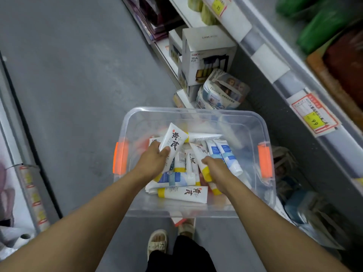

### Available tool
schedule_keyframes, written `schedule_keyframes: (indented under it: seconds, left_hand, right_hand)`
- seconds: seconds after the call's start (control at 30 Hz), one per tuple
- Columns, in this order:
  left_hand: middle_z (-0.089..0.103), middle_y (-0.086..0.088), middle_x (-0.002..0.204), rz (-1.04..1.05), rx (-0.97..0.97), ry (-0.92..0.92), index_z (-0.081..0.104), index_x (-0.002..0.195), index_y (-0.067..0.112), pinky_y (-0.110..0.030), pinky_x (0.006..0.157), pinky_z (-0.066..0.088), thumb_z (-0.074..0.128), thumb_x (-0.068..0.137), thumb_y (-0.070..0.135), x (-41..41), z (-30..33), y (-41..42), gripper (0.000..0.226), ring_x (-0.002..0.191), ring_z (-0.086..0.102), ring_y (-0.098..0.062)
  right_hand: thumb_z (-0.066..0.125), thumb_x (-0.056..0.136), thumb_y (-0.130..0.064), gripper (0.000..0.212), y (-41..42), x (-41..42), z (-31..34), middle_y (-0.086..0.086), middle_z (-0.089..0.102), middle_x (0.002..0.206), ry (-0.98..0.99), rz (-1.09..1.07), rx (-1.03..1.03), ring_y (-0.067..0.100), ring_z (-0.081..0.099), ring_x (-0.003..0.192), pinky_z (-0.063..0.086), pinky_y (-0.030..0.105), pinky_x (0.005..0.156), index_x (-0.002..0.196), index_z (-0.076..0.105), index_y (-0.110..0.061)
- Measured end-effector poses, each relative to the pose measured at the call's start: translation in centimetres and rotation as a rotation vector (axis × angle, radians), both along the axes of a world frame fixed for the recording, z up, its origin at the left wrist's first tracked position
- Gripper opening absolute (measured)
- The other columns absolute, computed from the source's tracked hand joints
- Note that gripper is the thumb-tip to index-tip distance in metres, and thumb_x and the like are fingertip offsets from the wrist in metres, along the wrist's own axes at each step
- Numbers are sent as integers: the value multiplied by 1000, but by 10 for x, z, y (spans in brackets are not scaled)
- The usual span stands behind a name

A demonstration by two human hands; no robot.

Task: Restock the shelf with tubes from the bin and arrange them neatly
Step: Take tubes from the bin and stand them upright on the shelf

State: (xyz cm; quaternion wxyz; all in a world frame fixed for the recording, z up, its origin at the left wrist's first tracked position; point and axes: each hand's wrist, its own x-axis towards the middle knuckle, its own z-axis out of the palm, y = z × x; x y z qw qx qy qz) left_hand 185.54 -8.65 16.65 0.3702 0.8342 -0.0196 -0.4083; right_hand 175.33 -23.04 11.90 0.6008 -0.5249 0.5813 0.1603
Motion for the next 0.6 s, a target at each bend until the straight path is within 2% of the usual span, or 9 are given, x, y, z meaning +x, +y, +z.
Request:
schedule_keyframes:
  seconds: [0.07,0.13,0.23,0.33,0.43,0.47,0.53,0.6]
  left_hand:
    - [59,-7,114,34,-41,8,46,114,16,-34,74,51,45,95,23,-1,19,1,20,95,60,-25]
    - [58,-7,108,73,-79,15,45,114,15,-28,59,45,47,95,21,-2,39,2,20,86,58,-21]
    - [58,-3,99,112,-143,-36,45,111,16,-24,55,41,48,95,21,-2,71,4,17,73,54,-13]
    - [61,-7,105,153,-235,-69,47,113,13,-29,68,47,51,94,16,-1,105,6,20,78,57,-18]
    - [59,-12,114,180,-298,-100,46,114,10,-35,81,48,52,92,11,0,142,5,22,92,56,-25]
    - [58,-12,115,180,-323,-111,45,115,10,-36,83,47,51,92,10,0,154,4,23,95,56,-25]
    - [56,-12,118,161,-361,-136,43,118,10,-38,87,46,50,93,9,-2,179,0,26,99,55,-25]
    - [55,-11,121,142,-386,-179,42,122,8,-38,89,45,49,93,8,-5,207,-4,30,103,54,-25]
  right_hand:
    - [52,89,-24,22,0,-3,25,14,56,74,-62,-38,0,23,54,58,44,28,57,101,56,-6]
    - [51,93,-27,24,-1,-7,49,8,54,70,-128,-16,-40,17,50,57,38,26,52,106,57,-8]
    - [51,94,-27,30,2,-14,87,2,57,85,-248,31,-102,14,50,69,36,24,56,117,55,-8]
    - [53,93,-22,33,9,-23,130,6,59,103,-339,61,-160,17,54,78,40,25,57,122,51,-7]
    - [55,92,-13,34,15,-33,176,4,55,103,-420,87,-232,11,53,71,43,20,48,125,45,-8]
    - [55,91,-9,36,16,-37,191,5,55,105,-452,78,-245,12,54,73,47,20,50,125,43,-9]
    - [57,89,-4,42,18,-43,220,6,55,111,-504,75,-290,14,56,82,49,26,65,127,41,-11]
    - [60,87,-4,46,19,-49,249,5,55,113,-545,76,-359,12,56,85,49,27,69,126,39,-13]
